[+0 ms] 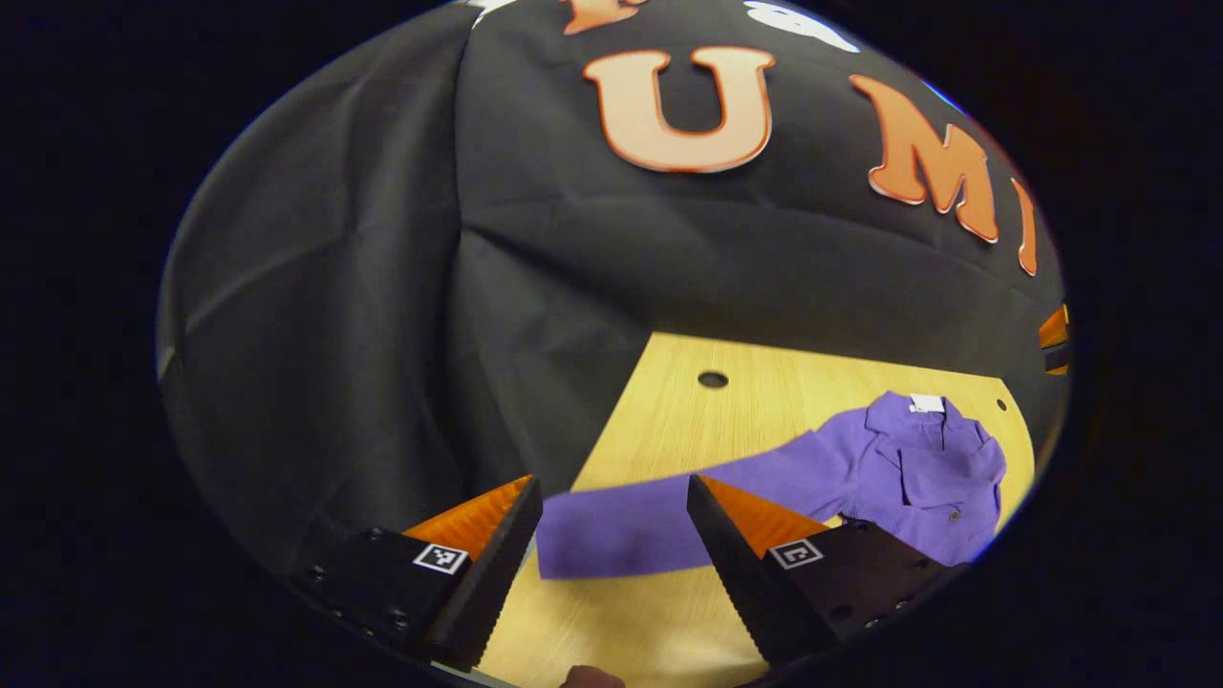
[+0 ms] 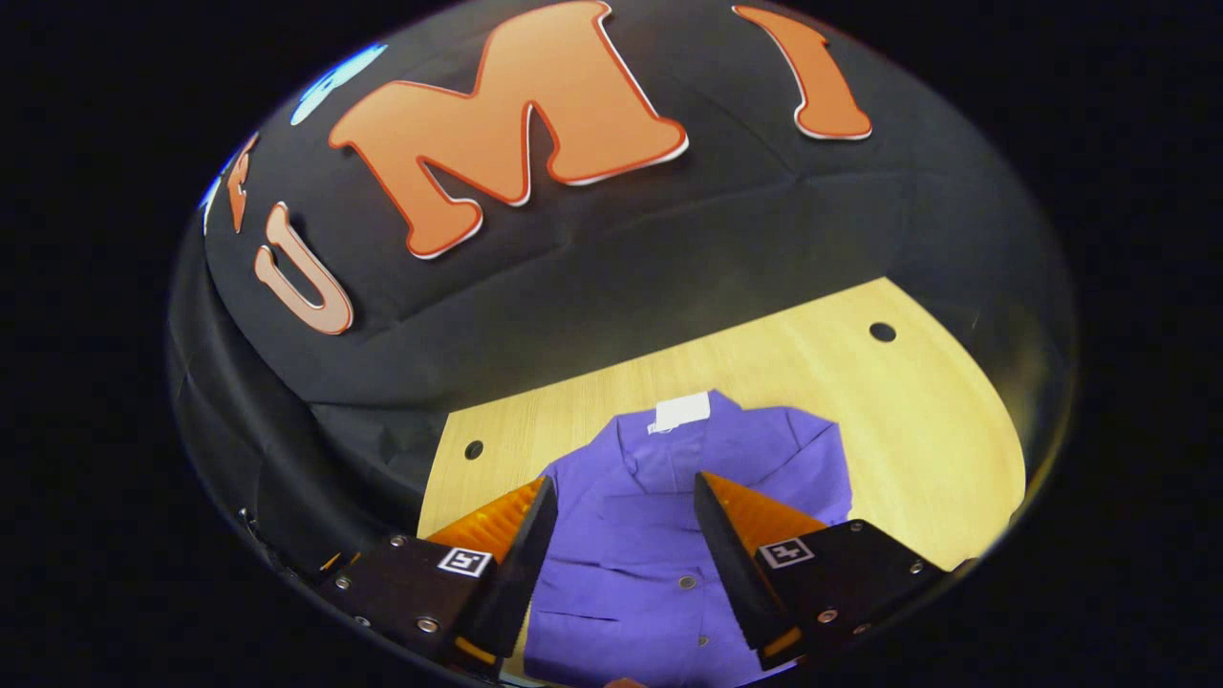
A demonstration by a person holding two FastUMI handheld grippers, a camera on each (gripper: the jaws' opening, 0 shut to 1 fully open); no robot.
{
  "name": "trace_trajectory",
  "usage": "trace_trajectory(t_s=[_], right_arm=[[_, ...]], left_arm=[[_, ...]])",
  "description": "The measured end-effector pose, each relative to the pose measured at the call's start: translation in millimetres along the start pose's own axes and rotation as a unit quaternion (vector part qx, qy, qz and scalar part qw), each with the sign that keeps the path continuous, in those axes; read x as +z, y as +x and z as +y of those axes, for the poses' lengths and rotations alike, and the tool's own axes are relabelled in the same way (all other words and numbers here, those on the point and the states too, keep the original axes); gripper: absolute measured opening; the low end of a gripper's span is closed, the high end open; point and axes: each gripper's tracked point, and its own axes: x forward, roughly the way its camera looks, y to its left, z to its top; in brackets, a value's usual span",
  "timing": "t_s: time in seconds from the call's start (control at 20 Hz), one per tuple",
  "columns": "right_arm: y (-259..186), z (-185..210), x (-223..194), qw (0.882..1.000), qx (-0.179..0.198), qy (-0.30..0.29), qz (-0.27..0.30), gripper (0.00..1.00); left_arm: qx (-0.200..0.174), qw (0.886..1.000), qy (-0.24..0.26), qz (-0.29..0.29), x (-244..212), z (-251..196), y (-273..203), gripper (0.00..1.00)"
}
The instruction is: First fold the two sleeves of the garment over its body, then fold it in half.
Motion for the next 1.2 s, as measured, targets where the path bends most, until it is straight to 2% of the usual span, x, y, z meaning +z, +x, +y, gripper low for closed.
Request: trace_trajectory(t_s=[0.1, 0.25, 0.35, 0.5, 0.65, 0.8, 1.1, 1.2], right_arm=[[-11.9, -7.0, 5.5, 1.000, -0.010, -0.017, -0.024, 0.94], [-29.9, -22.1, 6.2, 0.998, -0.027, -0.045, -0.044, 0.96], [-39.4, -34.0, 3.4, 0.996, -0.043, -0.065, -0.052, 0.96], [-55.2, -41.0, -0.4, 0.993, -0.048, -0.087, -0.069, 0.96], [-70.1, -54.4, -5.0, 0.990, -0.064, -0.094, -0.082, 0.96], [-82.2, -66.8, -10.1, 0.991, -0.071, -0.077, -0.087, 0.96], [-92.3, -85.1, -27.3, 0.991, -0.088, -0.057, -0.079, 0.96], [-94.7, -85.0, -31.9, 0.992, -0.087, -0.061, -0.074, 0.96]], left_arm=[[-0.009, 0.998, -0.032, 0.060, -20.3, -1.8, 25.3, 0.99], [-0.028, 0.987, -0.072, 0.144, -45.7, -3.3, 50.5, 1.00], [-0.026, 0.978, -0.077, 0.191, -57.7, -2.8, 67.5, 0.98], [-0.017, 0.965, -0.057, 0.254, -76.5, -4.7, 82.6, 0.98], [-0.012, 0.957, -0.045, 0.287, -96.7, -0.6, 97.7, 0.97], [-0.007, 0.946, -0.037, 0.321, -110.4, 13.0, 109.4, 0.98], [-0.011, 0.927, -0.066, 0.369, -138.0, 10.8, 119.8, 0.98], [-0.001, 0.925, -0.070, 0.374, -141.6, 16.5, 122.1, 0.98]])
